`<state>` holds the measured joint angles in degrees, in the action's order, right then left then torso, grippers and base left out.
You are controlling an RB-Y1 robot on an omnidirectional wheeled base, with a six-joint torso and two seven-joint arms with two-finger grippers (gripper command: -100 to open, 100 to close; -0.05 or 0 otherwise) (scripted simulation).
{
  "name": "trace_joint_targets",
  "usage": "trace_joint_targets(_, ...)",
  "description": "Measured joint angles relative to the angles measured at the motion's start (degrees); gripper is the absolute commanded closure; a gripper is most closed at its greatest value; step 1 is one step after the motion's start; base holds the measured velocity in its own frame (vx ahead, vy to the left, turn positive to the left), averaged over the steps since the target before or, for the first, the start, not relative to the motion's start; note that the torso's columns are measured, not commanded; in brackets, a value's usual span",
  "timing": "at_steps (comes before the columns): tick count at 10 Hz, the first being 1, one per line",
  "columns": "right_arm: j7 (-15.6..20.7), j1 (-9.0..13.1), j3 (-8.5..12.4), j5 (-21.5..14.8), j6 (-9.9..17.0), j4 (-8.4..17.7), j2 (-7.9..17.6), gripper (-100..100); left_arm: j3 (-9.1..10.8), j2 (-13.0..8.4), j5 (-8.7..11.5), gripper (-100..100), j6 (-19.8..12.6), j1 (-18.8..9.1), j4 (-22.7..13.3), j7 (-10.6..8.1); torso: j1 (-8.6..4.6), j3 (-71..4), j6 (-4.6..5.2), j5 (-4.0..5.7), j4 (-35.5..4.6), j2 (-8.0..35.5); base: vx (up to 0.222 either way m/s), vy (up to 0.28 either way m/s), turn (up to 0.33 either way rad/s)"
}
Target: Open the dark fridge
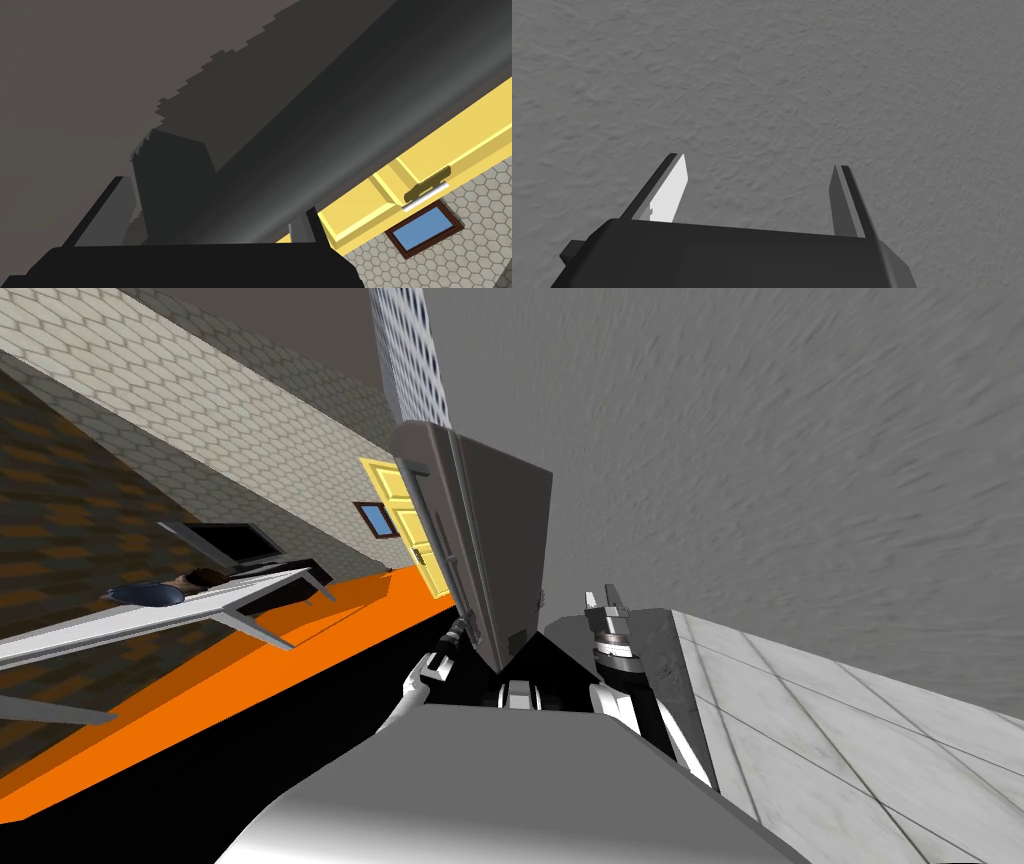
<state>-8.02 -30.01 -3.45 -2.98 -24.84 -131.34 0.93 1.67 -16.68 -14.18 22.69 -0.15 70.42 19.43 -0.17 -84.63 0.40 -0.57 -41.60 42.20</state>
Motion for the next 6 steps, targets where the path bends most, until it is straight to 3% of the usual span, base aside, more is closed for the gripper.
trace_joint_targets(5,0.0,0.0,0.0,0.0,0.0,0.0,0.0,0,0.58,0.9,-0.4,100,-2.0,6.2,7.7,0.26,-0.05,0.1,-0.31,0.11,-0.1,0.2,0.025,0.016,-0.036)
trace_joint_targets(6,0.0,0.0,0.0,0.0,0.0,0.0,0.0,0,0.65,1.1,-0.4,100,-1.9,6.3,7.6,0.31,0.03,0.1,-0.34,0.06,0.0,0.2,0.008,-0.007,0.002)
